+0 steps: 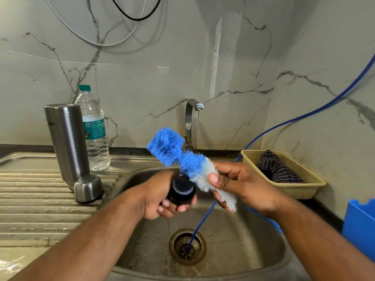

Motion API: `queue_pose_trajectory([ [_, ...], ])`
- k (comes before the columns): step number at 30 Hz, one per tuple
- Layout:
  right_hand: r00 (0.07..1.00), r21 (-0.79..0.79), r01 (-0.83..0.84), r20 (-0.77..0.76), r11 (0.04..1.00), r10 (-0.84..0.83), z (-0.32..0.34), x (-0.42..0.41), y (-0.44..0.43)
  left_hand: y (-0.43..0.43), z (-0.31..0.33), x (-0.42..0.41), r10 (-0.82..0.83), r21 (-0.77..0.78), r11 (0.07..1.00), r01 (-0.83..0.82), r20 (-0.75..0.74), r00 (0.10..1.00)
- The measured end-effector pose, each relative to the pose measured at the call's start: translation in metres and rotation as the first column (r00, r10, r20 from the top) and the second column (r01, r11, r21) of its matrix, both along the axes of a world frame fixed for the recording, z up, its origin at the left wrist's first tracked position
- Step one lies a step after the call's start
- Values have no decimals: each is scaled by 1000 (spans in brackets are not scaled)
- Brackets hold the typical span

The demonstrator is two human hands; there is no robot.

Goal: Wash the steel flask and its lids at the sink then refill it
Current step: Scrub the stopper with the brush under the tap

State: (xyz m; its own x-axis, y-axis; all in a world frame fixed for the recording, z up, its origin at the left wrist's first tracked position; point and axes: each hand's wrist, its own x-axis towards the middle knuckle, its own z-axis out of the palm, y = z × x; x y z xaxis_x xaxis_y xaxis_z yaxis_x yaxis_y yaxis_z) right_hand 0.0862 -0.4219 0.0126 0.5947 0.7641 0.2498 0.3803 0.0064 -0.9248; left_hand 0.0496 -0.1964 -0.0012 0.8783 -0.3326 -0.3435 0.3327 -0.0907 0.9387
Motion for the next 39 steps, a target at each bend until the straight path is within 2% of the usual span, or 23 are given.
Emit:
queue_pose_trajectory([
  [2,1000,-21,-27,3,999,28,1,-1,-1,7,0,-1,35,-18,999,-35,4,999],
  [5,998,-24,-20,51,1000,21,1,-5,9,-9,-3,-6,-69,163,984,70,-10,998],
  [7,996,-19,19,91,1000,-17,1,-8,12,-22,-6,-8,-83,217,973,84,-14,996],
  [8,994,-6,40,105,999,-39,2,-8,12,-23,-5,-7,-37,190,981,36,2,999],
  [10,985,43,122,118,992,-127,2,-4,8,-17,-3,-2,160,46,986,-162,49,986],
  [12,962,95,226,134,969,-238,1,1,6,-8,-3,3,370,-124,925,-359,72,926],
  [14,947,135,277,127,951,-294,-2,1,10,-10,-4,6,484,-219,861,-459,73,872],
  [17,916,164,336,172,928,-362,-6,-6,23,-25,-7,4,501,-287,842,-456,103,860],
  [19,850,144,426,276,893,-449,-9,-7,29,-35,-7,1,480,-279,861,-426,167,861],
  [21,815,108,481,311,870,-489,-11,-4,32,-41,-8,1,496,-294,853,-430,202,845],
  [23,819,83,491,293,867,-492,-13,-3,32,-42,-7,2,554,-334,815,-474,207,806],
  [26,789,-27,480,450,877,-419,-14,-6,29,-31,-4,6,663,-429,711,-557,145,734],
  [28,780,-72,475,496,877,-382,-13,-10,31,-25,-4,8,697,-466,670,-578,127,705],
  [31,742,-15,524,500,852,-447,-12,-8,34,-32,-12,9,621,-302,779,-549,257,740],
  [34,728,32,546,476,837,-493,-10,-7,33,-46,-11,9,588,-296,803,-517,251,769],
  [37,745,-5,503,509,864,-431,-13,-13,33,-30,-3,12,734,-437,640,-632,102,672],
  [39,740,37,518,482,854,-470,-13,-10,30,-13,0,13,790,-443,565,-696,48,611],
])
